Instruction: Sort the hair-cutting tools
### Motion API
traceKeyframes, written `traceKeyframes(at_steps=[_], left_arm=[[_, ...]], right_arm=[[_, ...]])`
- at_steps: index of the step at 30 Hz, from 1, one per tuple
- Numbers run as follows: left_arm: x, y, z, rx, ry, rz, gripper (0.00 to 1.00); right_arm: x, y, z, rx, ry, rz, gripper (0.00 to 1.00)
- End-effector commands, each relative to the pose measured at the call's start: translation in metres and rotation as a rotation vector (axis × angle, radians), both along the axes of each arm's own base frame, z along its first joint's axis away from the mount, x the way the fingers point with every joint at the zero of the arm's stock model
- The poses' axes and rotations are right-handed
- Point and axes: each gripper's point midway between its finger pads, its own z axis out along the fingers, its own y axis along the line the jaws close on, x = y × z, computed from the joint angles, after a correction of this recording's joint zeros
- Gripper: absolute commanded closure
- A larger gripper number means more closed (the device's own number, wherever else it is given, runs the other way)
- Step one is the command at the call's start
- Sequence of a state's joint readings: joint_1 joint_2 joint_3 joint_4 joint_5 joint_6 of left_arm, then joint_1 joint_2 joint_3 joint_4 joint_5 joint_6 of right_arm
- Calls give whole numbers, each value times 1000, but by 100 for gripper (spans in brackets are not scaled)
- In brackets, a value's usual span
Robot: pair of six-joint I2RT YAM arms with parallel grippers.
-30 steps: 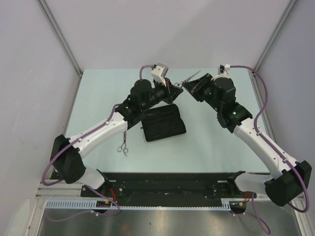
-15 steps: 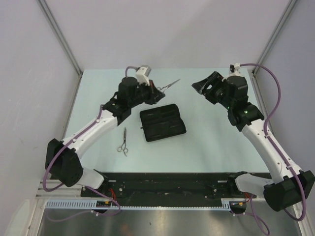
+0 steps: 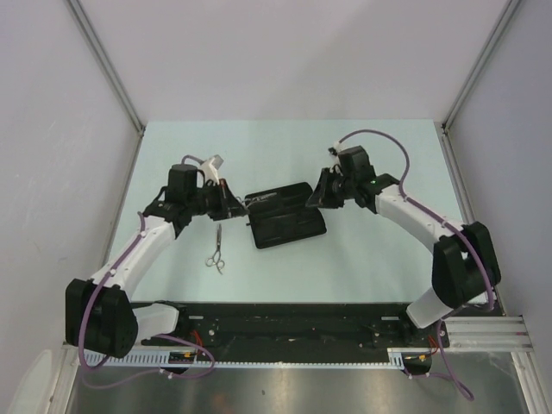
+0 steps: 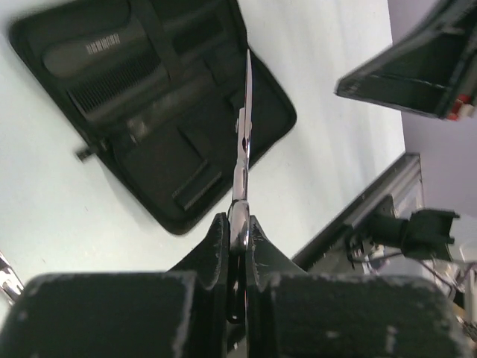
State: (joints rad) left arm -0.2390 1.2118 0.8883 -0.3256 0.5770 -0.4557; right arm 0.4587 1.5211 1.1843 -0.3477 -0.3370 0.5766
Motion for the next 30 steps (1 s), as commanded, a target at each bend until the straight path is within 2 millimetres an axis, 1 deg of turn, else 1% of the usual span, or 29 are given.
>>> traceKeyframes(at_steps=[1, 4, 7, 9, 14, 19, 22, 24, 27, 30], left_arm=[[-34, -6, -19, -63, 129, -87, 100], [-41, -2, -34, -56, 182, -77, 99], [-44, 3, -41, -47, 206, -67, 99], [-45, 6, -44, -40, 216, -63, 100], [-47, 13, -57, -13, 254, -45, 100], [-52, 11, -70, -27, 321, -72, 100], [-54, 11, -79, -19, 353, -78, 100], [-55, 11, -87, -15, 381, -79, 100], [-53, 12, -98, 3, 416, -72, 100], [-52, 12, -104, 8, 436, -76, 99]], right_arm=[[-21, 13, -43, 0, 115, 106, 89], [-27, 11, -67, -35, 179, 113, 91], [-39, 7, -85, -58, 243, 127, 92], [-49, 4, -101, -74, 294, 134, 91], [-59, 1, -126, -106, 354, 133, 92], [-64, -5, -148, -146, 401, 110, 92], [-65, -7, -160, -160, 416, 105, 92], [-65, -6, -163, -156, 422, 106, 92], [-65, -5, -168, -155, 429, 109, 92], [-65, -4, -168, -151, 427, 113, 92]])
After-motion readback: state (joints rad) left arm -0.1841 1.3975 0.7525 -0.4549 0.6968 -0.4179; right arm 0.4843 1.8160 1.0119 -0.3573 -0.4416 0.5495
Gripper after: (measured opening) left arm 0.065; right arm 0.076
